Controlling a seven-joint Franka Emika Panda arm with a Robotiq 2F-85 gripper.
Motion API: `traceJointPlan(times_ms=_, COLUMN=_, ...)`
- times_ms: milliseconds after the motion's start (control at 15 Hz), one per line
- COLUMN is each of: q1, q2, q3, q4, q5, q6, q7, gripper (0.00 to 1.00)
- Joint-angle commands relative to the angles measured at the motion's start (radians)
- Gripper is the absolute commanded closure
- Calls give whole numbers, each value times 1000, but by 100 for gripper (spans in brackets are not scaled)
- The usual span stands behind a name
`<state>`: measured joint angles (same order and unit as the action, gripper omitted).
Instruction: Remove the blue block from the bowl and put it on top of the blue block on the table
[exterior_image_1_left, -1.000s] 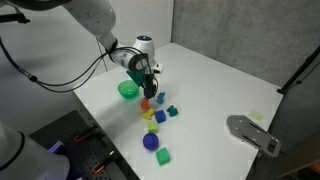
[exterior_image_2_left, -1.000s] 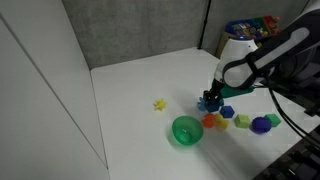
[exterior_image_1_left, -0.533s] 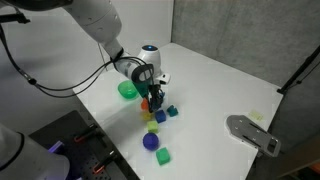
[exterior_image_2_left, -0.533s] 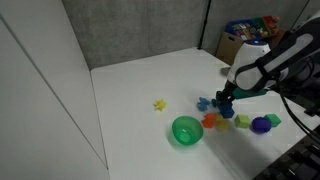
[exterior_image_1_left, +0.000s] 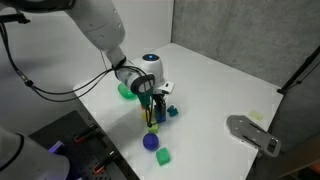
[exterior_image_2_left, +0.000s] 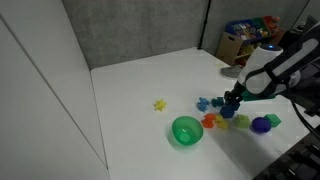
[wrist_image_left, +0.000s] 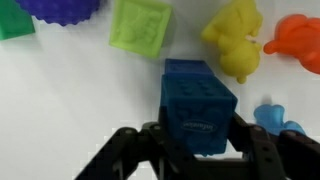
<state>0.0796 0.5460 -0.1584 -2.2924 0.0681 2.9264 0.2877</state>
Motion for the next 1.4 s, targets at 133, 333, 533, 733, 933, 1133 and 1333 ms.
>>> traceJointPlan(times_ms=133, q1=-84, q2=-18, q3=54, q4=-26, q5=31, q6=19, q7=-57, gripper=69)
traceJointPlan(times_ms=333, q1=-138, q2=-16, q3=103, q4=-28, q5=61, q6=42, q7=-86, gripper=69)
traceJointPlan(times_ms=533, q1=-178, q2=-7, q3=144, q4=-22, q5=86, q6=54, q7=-111, gripper=69)
traceJointPlan(times_ms=733, q1=-196, q2=4, q3=165, q4=-15, q5=98, q6=52, q7=-123, gripper=69)
traceJointPlan(times_ms=933, q1=-193, q2=10, q3=162, q4=-13, q5=94, q6=55, q7=-122, gripper=69)
traceJointPlan(times_ms=1133, q1=-187, q2=11, q3=155, q4=-14, q5=91, q6=62, q7=-120, gripper=69)
traceJointPlan(times_ms=1333, q1=-184, q2=17, q3=151, q4=-11, q5=87, q6=68, q7=-119, gripper=69)
